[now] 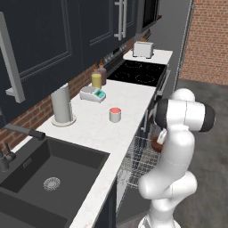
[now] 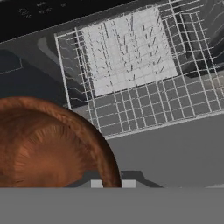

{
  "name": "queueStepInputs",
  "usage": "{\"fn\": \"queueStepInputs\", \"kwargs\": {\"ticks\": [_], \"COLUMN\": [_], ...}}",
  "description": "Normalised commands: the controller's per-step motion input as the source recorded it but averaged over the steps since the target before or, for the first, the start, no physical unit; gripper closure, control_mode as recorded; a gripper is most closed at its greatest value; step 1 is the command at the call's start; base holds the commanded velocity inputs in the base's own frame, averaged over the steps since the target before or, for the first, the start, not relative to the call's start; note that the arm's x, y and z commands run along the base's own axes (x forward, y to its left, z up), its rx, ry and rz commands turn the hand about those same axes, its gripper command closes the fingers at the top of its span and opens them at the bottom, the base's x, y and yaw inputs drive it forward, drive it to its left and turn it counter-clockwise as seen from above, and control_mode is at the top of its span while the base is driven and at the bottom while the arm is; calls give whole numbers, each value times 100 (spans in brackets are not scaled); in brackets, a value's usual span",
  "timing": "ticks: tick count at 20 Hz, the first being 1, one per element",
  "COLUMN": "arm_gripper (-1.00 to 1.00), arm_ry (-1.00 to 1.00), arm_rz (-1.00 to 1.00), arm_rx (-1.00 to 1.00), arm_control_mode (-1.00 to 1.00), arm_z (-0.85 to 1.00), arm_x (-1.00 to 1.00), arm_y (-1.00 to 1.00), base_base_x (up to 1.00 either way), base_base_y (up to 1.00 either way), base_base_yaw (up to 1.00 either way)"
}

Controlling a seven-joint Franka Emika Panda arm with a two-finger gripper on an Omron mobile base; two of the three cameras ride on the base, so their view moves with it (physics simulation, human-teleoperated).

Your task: Pick up the cup and bowl from the counter, place them in the dishwasher, and close the dishwasher door.

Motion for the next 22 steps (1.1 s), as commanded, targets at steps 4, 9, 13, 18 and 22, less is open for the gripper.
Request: {"fn": "queueStepInputs", "kwargs": {"ticks": [4,9,13,18,22], "arm_gripper": [100,100,100,100,100], "arm_ry": [0,0,0,0,0], "arm_rz": [20,10,2,0,0], "arm_rx": [-1,-1,0,0,0], "arm_control_mode": [-100,-100,-100,-100,-100], "arm_z": [-33,-30,-30,-32,-32], "arm_x": [0,0,0,0,0], "arm_y": [4,10,24,19,0], "base_base_x": [0,0,0,0,0], "base_base_y": [0,0,0,0,0], "base_base_yaw": [0,0,0,0,0]}}
